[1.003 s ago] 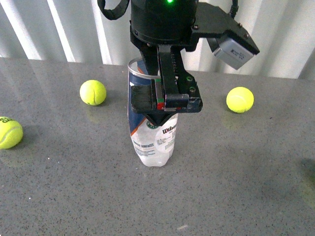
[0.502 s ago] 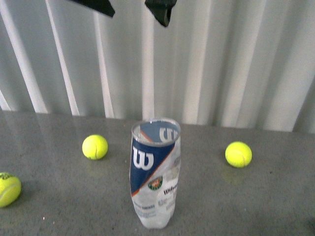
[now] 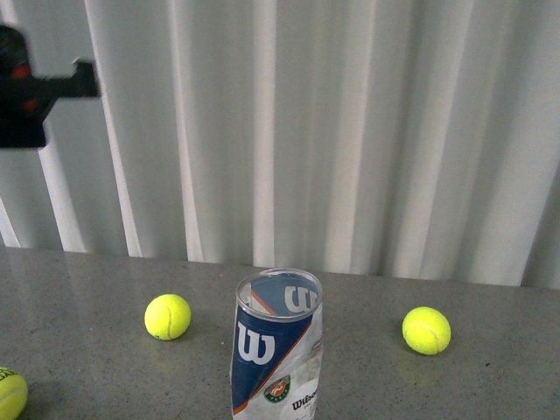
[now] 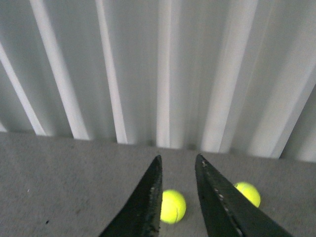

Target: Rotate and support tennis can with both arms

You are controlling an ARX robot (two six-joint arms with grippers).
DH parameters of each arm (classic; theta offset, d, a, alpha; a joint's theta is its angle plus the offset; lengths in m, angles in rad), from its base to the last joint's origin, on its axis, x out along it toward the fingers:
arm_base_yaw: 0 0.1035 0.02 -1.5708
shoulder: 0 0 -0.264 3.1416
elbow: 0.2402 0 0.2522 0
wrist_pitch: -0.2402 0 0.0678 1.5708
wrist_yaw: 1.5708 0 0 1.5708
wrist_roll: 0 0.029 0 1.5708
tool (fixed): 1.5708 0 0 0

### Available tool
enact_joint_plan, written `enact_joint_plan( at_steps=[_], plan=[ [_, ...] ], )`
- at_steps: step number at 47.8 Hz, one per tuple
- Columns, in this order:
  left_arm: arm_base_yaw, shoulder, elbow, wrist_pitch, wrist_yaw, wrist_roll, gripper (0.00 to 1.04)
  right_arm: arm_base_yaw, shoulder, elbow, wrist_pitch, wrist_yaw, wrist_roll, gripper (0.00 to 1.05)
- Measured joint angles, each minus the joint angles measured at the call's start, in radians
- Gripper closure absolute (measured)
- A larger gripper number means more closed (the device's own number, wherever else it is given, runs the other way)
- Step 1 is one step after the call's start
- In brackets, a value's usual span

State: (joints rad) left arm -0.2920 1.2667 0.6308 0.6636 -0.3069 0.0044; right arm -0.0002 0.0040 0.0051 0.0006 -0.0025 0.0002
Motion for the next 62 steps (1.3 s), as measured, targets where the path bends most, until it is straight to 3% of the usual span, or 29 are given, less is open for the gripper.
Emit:
enact_joint_plan(
  at_steps=[4, 5, 16, 37, 40, 43, 55, 62],
  plan=[
    [0.035, -0.061, -0.137, 0.033, 0.06, -0.003, 1.0, 0.0, 0.0, 0.0, 0.0, 0.001, 0.0, 0.07],
    [0.04, -0.074, -0.157, 0.038, 0.07, -0.007, 1.01, 0.0, 0.0, 0.0, 0.0, 0.002, 0.0, 0.07],
    [0.128, -0.237, -0.344, 0.071, 0.137, -0.007, 1.01, 0.0, 0.0, 0.0, 0.0, 0.0, 0.0, 0.07],
    [0.206, -0.454, -0.507, 0.016, 0.219, -0.007, 1.01, 0.0, 0.0, 0.0, 0.0, 0.001, 0.0, 0.07],
    [0.258, -0.497, -0.526, -0.008, 0.292, -0.006, 1.01, 0.0, 0.0, 0.0, 0.0, 0.001, 0.0, 0.07],
    [0.282, -0.544, -0.544, -0.035, 0.303, -0.007, 1.01, 0.0, 0.0, 0.0, 0.0, 0.002, 0.0, 0.07],
    [0.29, -0.678, -0.584, -0.129, 0.304, -0.007, 1.01, 0.0, 0.0, 0.0, 0.0, 0.001, 0.0, 0.07],
    [0.29, -0.708, -0.606, -0.11, 0.306, -0.007, 1.01, 0.0, 0.0, 0.0, 0.0, 0.001, 0.0, 0.07]
  ],
)
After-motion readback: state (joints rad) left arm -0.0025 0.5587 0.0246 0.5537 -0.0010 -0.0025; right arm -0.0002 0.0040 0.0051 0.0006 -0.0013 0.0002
